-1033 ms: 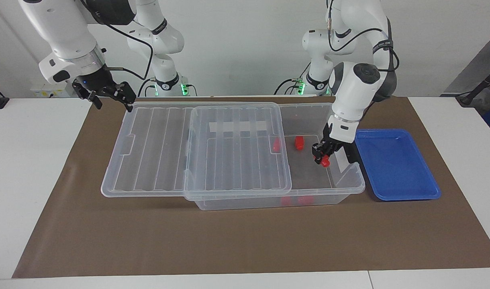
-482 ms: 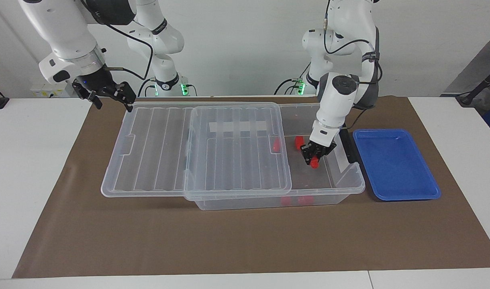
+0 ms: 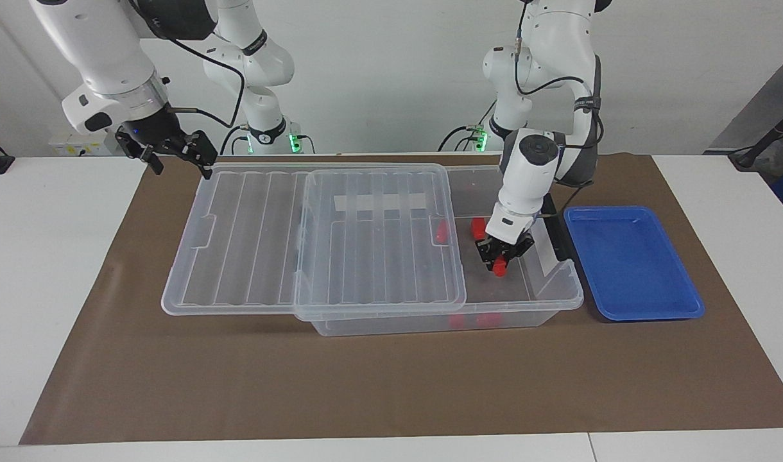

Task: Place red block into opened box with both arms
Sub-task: 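Lower the red block into the open box and open the left gripper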

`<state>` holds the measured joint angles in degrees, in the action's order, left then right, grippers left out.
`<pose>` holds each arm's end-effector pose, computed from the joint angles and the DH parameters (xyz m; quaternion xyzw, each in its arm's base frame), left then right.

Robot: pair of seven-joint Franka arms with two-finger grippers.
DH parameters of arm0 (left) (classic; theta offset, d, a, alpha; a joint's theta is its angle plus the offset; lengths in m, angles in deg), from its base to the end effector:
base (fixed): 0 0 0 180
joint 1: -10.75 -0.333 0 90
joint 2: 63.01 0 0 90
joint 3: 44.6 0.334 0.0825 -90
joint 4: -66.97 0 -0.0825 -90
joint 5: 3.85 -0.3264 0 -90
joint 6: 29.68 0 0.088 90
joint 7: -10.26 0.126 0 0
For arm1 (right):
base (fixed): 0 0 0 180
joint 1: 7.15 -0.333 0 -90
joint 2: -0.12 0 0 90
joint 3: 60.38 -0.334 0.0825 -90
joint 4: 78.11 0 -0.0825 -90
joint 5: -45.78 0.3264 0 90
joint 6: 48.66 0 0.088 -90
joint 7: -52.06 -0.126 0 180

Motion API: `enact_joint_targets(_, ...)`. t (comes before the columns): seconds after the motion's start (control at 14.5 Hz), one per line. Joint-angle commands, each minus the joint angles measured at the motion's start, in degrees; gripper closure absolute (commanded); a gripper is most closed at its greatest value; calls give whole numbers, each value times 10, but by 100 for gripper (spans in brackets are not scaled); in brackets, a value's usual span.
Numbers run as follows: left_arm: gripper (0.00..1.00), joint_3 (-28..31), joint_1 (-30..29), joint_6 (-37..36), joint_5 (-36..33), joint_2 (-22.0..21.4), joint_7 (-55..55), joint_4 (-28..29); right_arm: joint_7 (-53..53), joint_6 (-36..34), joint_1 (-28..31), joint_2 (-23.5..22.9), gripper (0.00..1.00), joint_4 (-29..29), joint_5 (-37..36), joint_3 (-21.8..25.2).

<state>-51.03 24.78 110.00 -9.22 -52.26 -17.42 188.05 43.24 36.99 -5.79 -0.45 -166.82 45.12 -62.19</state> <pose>0.5127 -0.1877 0.3774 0.9969 0.0310 0.0724 0.0078 0.4910 0.0022 0.6214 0.9968 -0.0732 -0.0311 0.0081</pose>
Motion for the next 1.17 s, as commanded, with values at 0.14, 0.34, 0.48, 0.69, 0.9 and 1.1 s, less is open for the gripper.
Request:
enact_joint_targets(0.14,100,7,-1,47,-46,35,7,1,-11,0,7,12,0,-14,0,-5)
enact_joint_targets(0.34,100,7,-1,49,-47,38,7,2,-11,0,7,12,0,-14,0,-5)
enact_joint_targets(0.48,100,8,-1,55,-46,38,13,5,-11,0,7,12,0,-14,0,-5)
enact_joint_targets(0.69,100,10,-2,62,-47,39,15,6,-11,0,7,12,0,-14,0,-5)
enact_joint_targets(0.9,99,10,-2,62,-47,39,16,6,-11,0,7,12,0,-14,0,-5)
enact_joint_targets(1.1,99,10,-2,63,-47,39,16,6,-11,0,7,12,0,-14,0,-5)
